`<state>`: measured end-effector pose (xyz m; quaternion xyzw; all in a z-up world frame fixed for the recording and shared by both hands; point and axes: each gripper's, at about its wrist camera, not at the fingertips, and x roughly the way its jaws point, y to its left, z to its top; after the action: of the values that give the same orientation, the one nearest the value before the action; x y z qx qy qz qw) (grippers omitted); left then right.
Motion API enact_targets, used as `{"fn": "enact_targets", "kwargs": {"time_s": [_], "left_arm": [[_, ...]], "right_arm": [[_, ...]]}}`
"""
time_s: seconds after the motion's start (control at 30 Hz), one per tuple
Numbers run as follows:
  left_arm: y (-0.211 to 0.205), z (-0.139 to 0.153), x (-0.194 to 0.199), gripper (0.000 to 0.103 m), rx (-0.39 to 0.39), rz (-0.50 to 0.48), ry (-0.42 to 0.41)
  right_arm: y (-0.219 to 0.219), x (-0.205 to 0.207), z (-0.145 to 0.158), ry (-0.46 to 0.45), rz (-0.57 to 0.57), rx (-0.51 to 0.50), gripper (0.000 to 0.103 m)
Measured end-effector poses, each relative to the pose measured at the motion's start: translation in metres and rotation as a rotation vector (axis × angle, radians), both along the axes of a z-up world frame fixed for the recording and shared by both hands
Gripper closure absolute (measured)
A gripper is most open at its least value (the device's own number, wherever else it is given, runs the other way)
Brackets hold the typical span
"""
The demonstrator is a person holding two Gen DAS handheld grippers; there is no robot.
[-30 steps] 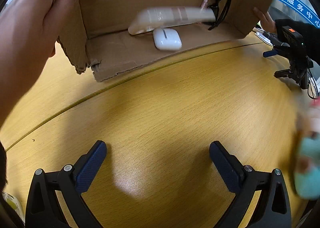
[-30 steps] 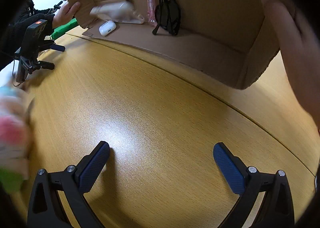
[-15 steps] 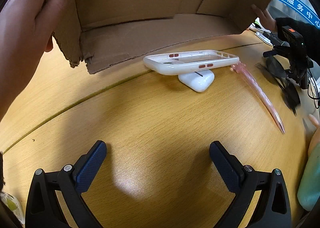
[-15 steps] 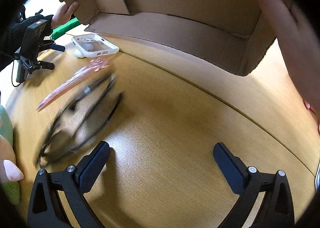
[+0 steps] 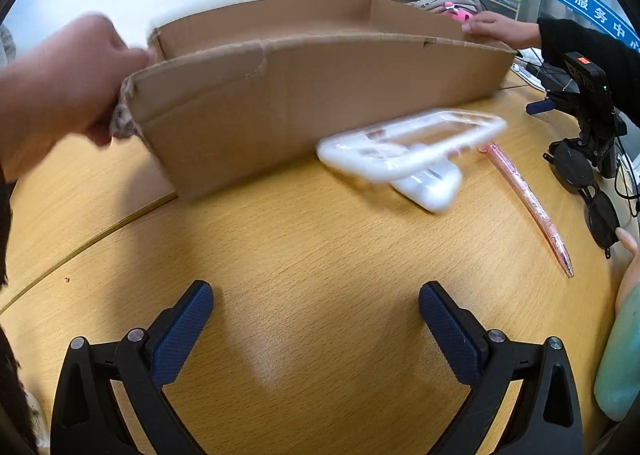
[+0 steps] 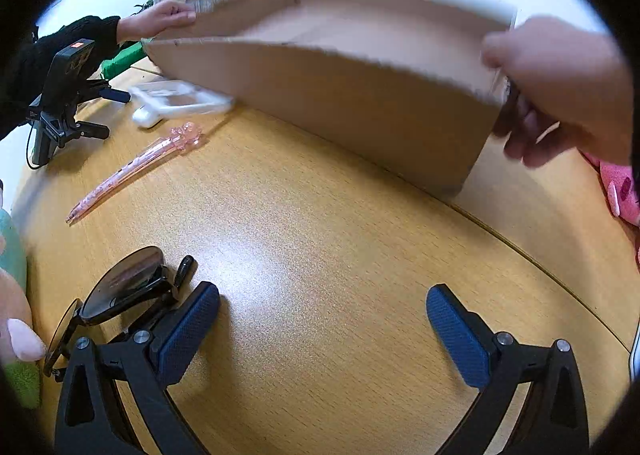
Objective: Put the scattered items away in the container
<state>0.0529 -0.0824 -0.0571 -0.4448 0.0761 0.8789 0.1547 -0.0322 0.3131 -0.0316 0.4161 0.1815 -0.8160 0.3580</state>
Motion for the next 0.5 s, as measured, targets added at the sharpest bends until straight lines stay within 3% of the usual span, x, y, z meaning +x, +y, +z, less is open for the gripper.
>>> {"fn": "enact_targets", "kwargs": {"time_s": [0.5], "left_arm": [[0.0002,-0.0008,-0.0009,0.000,-0.001,0.001,0.000]], "right_arm": [[0.0003,-0.0012,0.0014,-0.001,0.000,0.001,0.000]]}}
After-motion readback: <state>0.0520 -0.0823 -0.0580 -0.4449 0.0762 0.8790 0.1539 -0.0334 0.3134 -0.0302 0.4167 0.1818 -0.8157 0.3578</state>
